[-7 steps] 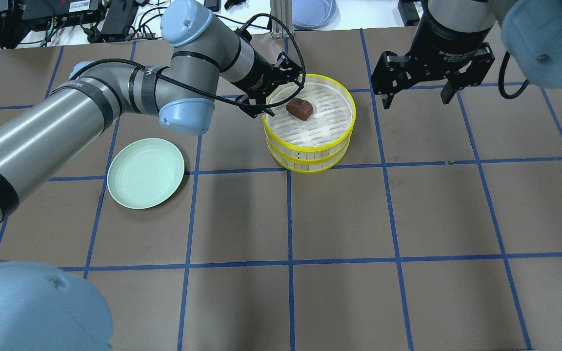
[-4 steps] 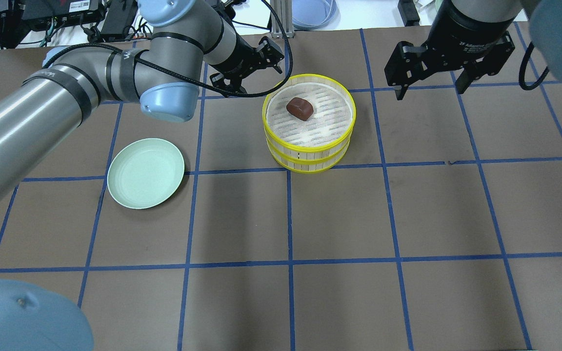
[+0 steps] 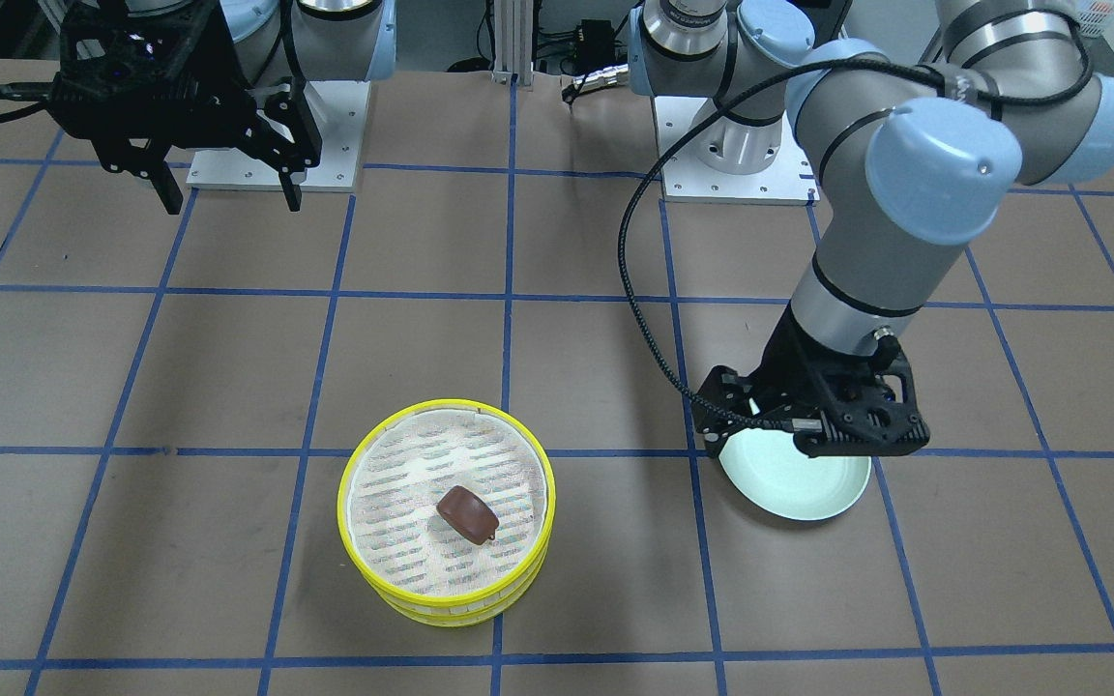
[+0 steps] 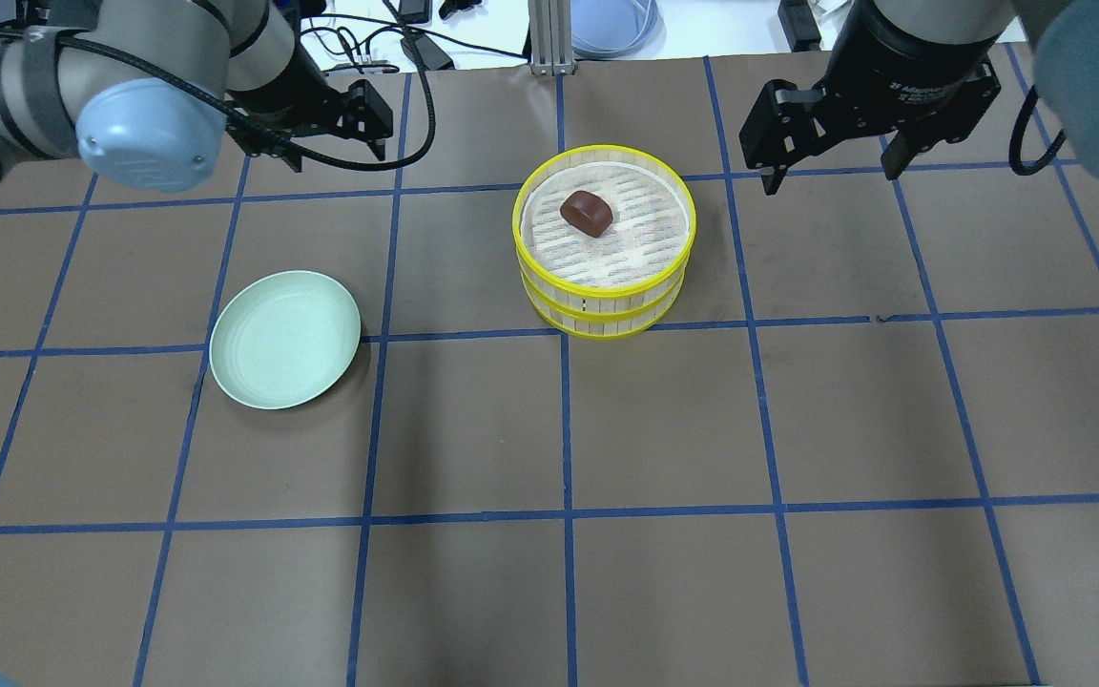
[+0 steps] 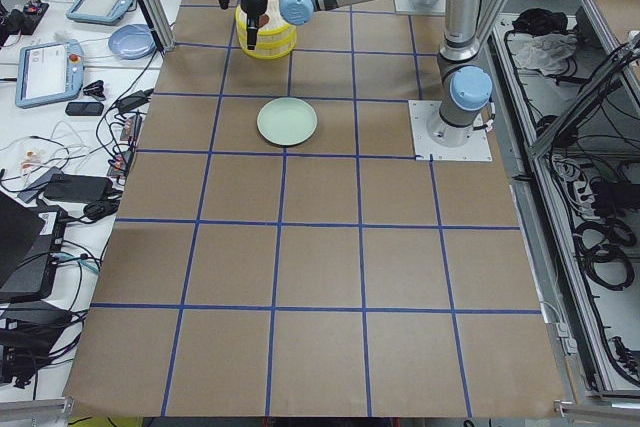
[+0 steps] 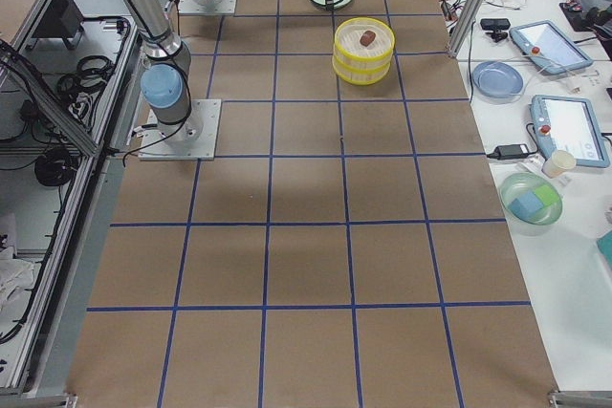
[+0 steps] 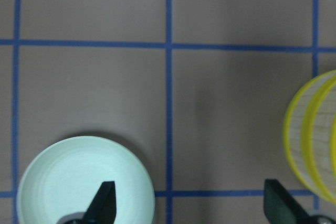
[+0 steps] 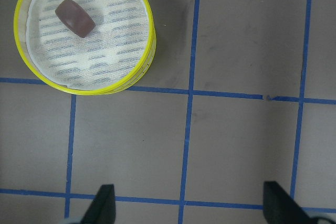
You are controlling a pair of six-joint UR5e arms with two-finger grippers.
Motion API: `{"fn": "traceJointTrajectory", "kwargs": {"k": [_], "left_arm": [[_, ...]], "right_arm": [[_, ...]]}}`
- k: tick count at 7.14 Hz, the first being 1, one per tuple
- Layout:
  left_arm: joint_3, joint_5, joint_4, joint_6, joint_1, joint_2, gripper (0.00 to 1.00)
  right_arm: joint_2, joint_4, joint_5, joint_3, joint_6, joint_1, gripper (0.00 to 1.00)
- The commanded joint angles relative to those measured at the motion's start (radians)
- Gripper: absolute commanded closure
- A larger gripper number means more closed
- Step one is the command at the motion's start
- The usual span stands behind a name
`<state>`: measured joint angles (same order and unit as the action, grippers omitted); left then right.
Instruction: Stack buns with steamer
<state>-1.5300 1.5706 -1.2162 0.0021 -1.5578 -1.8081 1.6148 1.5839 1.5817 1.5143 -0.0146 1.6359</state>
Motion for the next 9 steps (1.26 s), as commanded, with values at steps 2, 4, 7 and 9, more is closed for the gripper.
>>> {"fn": "traceJointTrajectory", "kwargs": {"k": [2, 4, 7, 9], "left_arm": [[0.002, 0.069, -0.228, 0.076, 0.035, 0.143, 0.0], [-0.008, 0.068, -0.296, 0.097, 0.039, 0.217, 0.0], [-0.016, -0.032, -0.302, 0.17, 0.083, 0.231, 0.0], [-0.028, -0.021, -0.306, 0.17, 0.085, 0.242, 0.0]], "right_arm": [[-0.001, 0.004, -0.005, 0.001, -0.002, 0.002, 0.0], [0.0, 0.002, -0.008, 0.0, 0.004, 0.002, 0.0], [0.004, 0.002, -0.009, 0.001, 0.005, 0.002, 0.0], [0.002, 0.002, -0.009, 0.01, 0.007, 0.002, 0.0]]}}
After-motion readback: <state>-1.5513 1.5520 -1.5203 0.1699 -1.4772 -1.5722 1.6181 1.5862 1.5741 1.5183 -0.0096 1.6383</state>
